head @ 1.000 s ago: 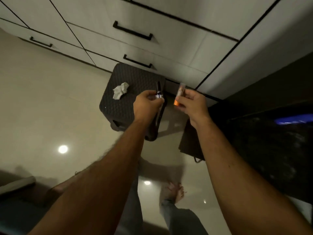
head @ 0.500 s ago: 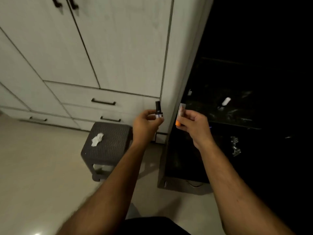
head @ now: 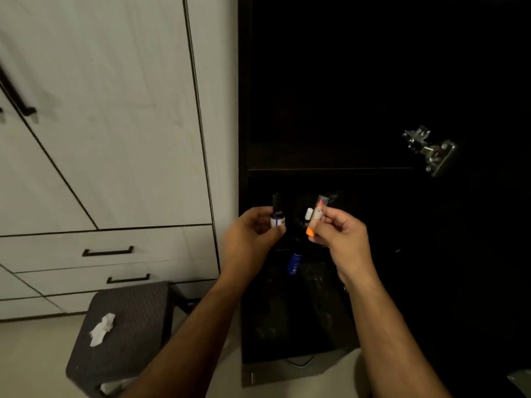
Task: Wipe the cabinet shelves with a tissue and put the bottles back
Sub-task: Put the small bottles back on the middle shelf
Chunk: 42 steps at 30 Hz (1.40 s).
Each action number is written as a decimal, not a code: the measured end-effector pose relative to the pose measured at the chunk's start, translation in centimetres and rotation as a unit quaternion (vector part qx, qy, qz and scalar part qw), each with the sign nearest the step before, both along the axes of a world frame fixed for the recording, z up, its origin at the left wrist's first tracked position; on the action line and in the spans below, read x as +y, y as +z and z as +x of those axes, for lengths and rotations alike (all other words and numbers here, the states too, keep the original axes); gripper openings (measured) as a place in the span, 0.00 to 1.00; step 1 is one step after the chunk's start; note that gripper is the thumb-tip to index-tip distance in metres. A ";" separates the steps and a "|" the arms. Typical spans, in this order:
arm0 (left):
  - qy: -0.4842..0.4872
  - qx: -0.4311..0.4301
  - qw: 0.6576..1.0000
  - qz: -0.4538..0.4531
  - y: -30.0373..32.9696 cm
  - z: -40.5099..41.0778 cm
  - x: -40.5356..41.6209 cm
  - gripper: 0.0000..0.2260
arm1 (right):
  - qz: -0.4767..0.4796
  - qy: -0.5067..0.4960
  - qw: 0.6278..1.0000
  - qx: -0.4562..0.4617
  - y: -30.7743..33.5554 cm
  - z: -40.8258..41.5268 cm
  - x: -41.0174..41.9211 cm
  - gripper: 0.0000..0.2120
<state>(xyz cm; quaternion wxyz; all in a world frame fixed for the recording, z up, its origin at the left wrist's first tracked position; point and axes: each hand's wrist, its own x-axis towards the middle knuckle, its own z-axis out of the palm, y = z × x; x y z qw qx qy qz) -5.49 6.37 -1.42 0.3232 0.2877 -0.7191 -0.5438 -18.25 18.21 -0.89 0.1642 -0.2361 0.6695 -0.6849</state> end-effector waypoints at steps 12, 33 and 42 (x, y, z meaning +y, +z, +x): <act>0.038 0.021 0.975 -0.217 7.8 -9.6 -1.8 0.19 | -0.032 -0.021 0.984 0.171 7.5 -10.4 -0.1 0.11; 0.127 -0.128 0.951 -0.252 8.7 -17.3 -6.8 0.15 | 0.118 -0.034 0.955 0.269 8.9 -19.4 -5.2 0.09; 0.117 -0.135 0.953 -0.246 8.7 -17.2 -6.4 0.14 | 0.134 -0.032 0.952 0.273 8.6 -19.5 -5.4 0.09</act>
